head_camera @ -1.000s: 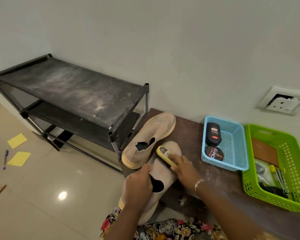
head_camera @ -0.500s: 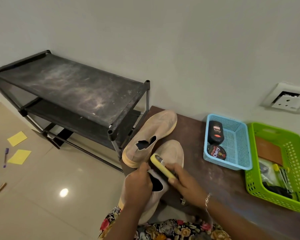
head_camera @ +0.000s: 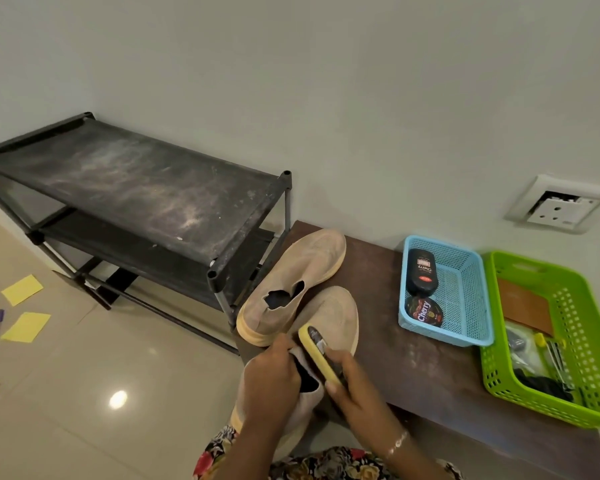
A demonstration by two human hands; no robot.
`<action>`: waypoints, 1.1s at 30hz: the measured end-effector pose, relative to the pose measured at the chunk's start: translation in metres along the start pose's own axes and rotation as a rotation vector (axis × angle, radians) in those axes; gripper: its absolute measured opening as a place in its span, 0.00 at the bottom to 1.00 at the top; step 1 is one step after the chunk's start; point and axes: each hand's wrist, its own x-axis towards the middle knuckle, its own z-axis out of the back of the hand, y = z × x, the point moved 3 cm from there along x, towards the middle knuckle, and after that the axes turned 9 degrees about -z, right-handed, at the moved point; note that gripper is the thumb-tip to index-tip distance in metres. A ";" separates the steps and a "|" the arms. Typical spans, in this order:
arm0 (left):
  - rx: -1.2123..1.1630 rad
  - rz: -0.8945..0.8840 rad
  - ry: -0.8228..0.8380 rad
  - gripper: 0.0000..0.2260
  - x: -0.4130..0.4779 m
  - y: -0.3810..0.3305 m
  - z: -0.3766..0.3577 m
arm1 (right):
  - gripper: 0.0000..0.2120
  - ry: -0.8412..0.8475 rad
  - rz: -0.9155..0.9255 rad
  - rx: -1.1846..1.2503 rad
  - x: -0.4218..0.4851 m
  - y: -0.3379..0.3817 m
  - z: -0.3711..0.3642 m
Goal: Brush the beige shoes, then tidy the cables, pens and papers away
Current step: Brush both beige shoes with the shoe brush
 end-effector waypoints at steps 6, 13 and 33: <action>-0.110 0.099 0.067 0.08 -0.001 0.006 -0.004 | 0.18 -0.201 -0.110 -0.153 0.042 -0.022 0.013; -0.204 0.154 0.058 0.07 0.000 0.003 -0.001 | 0.19 -0.354 -0.385 -0.155 0.100 -0.039 0.050; -0.264 0.236 0.025 0.07 -0.001 0.002 0.002 | 0.18 -0.359 -0.432 -0.071 0.054 -0.040 0.024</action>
